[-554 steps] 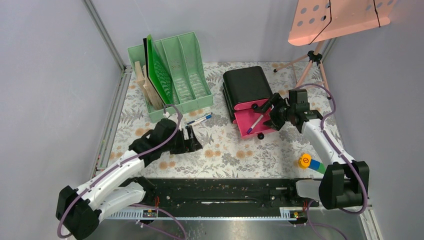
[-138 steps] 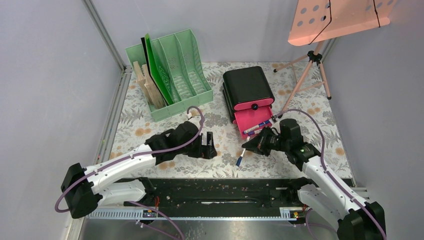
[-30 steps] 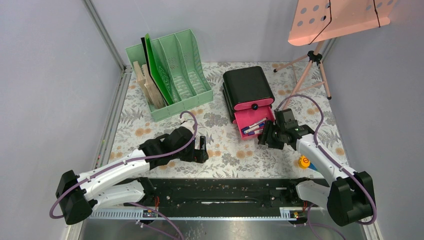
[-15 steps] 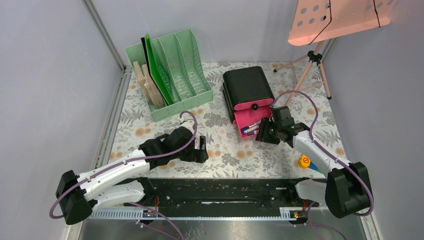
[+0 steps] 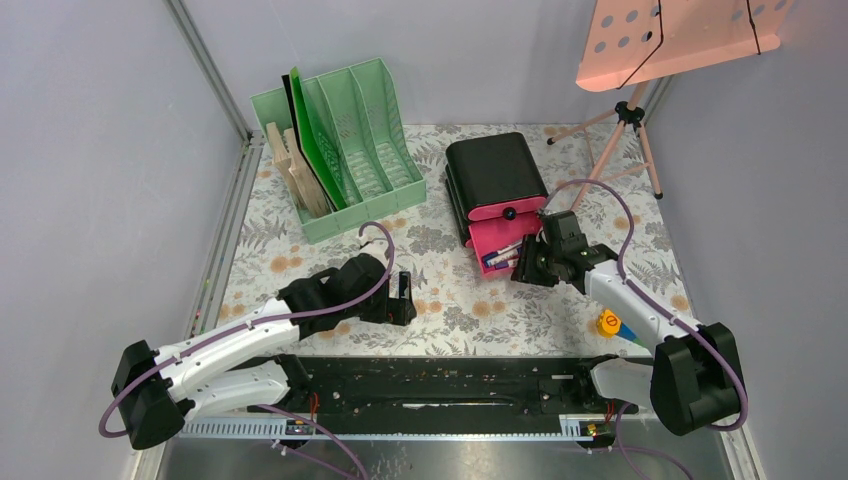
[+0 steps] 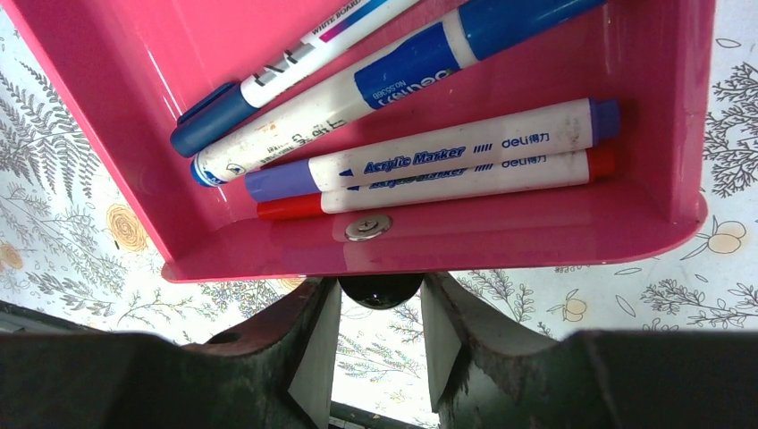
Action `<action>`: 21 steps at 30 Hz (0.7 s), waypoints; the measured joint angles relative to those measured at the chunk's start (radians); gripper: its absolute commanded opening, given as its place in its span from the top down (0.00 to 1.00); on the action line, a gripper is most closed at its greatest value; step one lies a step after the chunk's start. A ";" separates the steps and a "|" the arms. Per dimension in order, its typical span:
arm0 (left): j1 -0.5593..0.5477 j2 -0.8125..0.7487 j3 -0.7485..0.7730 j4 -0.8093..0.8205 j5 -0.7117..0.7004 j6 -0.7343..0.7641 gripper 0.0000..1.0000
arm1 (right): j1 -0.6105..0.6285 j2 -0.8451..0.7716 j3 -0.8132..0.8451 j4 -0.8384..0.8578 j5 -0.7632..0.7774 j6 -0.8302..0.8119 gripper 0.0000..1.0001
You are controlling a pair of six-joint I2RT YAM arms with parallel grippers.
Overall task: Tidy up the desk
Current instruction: Close the drawer in the storage box.
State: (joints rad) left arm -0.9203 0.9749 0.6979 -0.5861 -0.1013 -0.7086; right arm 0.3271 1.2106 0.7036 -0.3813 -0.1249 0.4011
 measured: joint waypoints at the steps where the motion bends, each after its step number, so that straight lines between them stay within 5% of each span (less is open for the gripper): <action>1: 0.000 0.000 0.000 0.000 -0.001 0.000 0.06 | 0.000 0.000 0.001 0.001 0.000 0.000 0.82; 21: 0.000 -0.018 -0.005 -0.004 -0.002 -0.007 0.06 | 0.000 0.015 0.064 0.028 0.011 0.026 0.89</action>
State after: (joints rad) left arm -0.9203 0.9573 0.6930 -0.5903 -0.1036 -0.7158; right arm 0.3271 1.2259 0.7677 -0.3531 -0.1143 0.4271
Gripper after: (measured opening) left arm 0.938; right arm 0.417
